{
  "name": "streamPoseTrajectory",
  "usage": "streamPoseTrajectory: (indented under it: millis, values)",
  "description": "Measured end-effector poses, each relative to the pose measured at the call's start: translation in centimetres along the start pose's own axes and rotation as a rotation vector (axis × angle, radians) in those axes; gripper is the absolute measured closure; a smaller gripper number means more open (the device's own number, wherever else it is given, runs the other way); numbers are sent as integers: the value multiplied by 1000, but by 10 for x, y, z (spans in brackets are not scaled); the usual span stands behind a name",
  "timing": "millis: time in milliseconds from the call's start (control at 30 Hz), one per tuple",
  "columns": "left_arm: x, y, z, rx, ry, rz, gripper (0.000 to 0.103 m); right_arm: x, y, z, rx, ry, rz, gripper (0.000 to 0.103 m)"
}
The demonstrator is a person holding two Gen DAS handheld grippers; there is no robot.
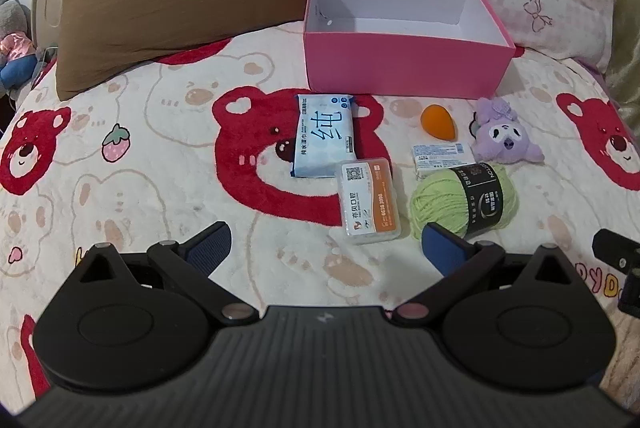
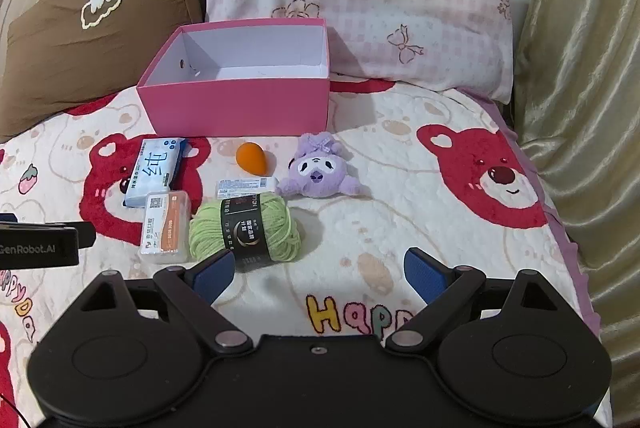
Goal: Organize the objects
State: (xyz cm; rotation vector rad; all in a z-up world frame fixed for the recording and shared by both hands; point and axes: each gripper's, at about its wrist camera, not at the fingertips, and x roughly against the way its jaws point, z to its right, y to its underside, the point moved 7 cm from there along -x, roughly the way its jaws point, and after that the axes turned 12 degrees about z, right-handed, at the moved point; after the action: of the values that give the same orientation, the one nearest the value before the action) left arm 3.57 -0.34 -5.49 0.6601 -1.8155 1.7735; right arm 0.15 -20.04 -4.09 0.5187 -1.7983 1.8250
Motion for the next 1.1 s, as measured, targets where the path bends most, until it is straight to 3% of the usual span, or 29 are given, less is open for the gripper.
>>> streamPoseTrajectory:
  millis: [367,700,1100]
  values:
    - [2,0,-7,-39,-68,39,0,-2,2,2,1,24,-13,7]
    - [-3,5,-6,-10,-46,18,0,-5,5,-1,32,34,-31,7]
    - [-7,8,-9,29,-24,-5,0,-4,6,-5,2,-18,-21,7]
